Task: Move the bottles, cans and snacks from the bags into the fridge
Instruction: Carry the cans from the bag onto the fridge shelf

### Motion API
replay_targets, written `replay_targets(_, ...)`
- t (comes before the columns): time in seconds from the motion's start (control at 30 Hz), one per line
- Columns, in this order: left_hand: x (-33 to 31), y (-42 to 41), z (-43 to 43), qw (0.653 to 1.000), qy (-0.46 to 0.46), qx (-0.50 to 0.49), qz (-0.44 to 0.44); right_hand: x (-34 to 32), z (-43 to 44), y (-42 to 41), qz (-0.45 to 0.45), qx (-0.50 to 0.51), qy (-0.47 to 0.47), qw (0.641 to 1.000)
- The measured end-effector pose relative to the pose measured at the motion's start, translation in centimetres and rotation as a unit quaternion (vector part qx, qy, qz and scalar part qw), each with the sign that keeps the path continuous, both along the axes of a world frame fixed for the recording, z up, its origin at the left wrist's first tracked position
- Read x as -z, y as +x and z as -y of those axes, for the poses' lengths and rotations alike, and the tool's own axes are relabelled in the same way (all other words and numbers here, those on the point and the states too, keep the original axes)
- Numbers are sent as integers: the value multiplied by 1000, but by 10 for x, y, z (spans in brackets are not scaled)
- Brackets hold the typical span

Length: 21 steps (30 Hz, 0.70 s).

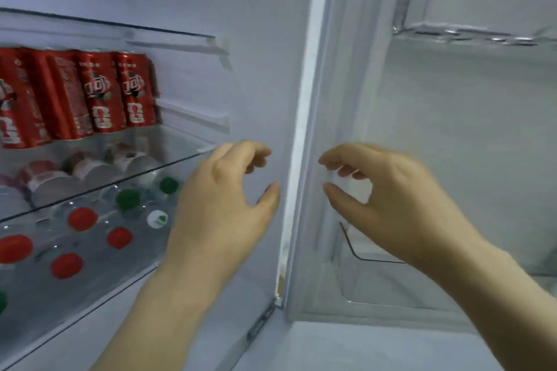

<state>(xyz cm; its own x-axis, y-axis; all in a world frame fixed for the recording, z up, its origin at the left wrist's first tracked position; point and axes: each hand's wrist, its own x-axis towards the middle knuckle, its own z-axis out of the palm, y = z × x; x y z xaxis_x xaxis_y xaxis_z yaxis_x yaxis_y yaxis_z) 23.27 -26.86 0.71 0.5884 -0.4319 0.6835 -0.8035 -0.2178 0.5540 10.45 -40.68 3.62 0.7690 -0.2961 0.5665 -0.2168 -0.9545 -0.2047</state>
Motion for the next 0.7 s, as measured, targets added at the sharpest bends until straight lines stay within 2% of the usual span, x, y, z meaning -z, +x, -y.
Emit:
replay_targets(0.17,4,-60,50,989,19,144,-7,-1,28,-89,12,108,-18,994)
replay_targets(0.37,6,-139,123,962,54,269,21,0,54,-183,-10,241,-50,969)
replay_targets(0.57,17,-212,184,929,71,363,17,9,74,-275,-15,333,-6,943)
replay_targets(0.7,26,-271,215,895,83,437,24,22,74,-336,-11,403,36,914)
